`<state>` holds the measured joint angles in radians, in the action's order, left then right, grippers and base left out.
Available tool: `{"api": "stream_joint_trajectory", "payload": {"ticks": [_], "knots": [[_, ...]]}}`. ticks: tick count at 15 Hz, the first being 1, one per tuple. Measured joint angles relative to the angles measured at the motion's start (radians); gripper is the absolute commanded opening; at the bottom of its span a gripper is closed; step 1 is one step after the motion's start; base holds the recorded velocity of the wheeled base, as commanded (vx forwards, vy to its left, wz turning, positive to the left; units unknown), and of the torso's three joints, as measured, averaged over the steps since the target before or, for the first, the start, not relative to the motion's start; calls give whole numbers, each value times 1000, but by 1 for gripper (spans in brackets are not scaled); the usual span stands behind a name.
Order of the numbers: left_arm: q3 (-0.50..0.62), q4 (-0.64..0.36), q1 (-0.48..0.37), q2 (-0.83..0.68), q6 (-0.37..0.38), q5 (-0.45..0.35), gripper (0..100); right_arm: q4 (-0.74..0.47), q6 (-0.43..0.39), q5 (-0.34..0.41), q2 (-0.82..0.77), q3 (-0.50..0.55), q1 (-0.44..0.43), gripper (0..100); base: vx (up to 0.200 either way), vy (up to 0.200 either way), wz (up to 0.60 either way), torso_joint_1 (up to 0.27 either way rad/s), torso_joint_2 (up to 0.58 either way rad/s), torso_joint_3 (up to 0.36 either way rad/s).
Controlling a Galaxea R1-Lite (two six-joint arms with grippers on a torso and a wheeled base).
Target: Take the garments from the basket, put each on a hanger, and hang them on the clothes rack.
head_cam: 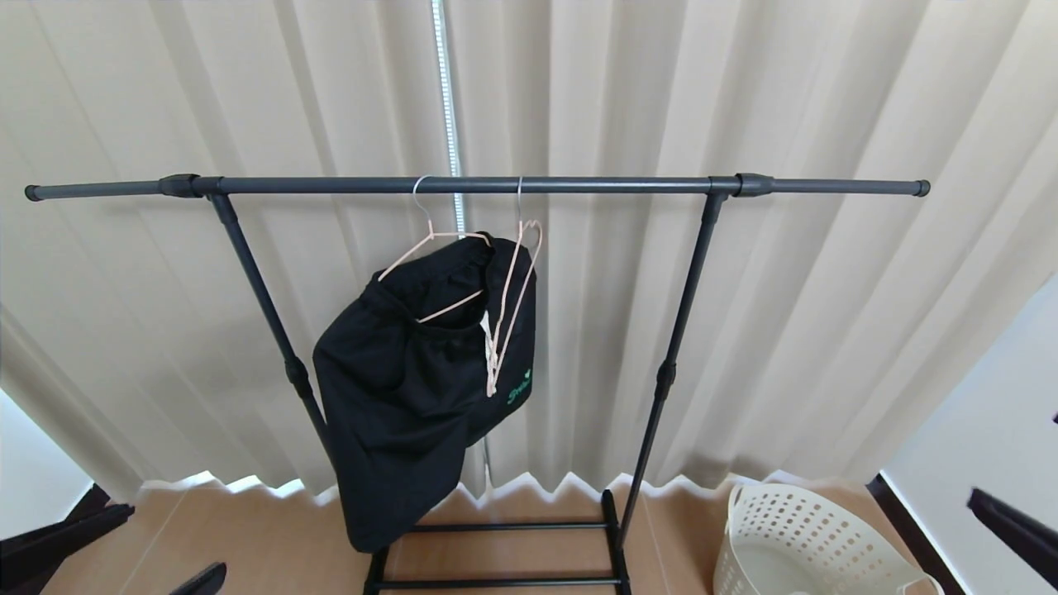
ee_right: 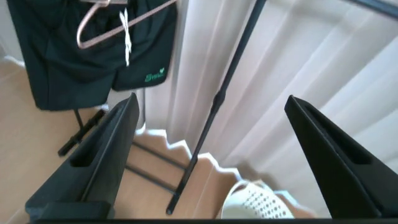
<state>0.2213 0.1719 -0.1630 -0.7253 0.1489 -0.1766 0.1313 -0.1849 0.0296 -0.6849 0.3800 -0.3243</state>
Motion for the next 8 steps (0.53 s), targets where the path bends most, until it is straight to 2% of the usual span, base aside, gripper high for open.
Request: {"api": "stream_joint_trajectory", "payload": {"ticks": [4, 6, 8], "knots": [[-175, 0, 2, 228, -4, -1, 100, -104, 0, -14, 325, -223, 24, 100, 0, 0, 0, 0, 0, 0], [-209, -62, 1, 324, -25, -1, 100, -133, 0, -15, 471, -311, 51, 100, 0, 0, 0, 0, 0, 0], [-218, -165, 1, 407, -40, -2, 100, -153, 8, -16, 548, -348, 66, 100, 0, 0, 0, 0, 0, 0]]}}
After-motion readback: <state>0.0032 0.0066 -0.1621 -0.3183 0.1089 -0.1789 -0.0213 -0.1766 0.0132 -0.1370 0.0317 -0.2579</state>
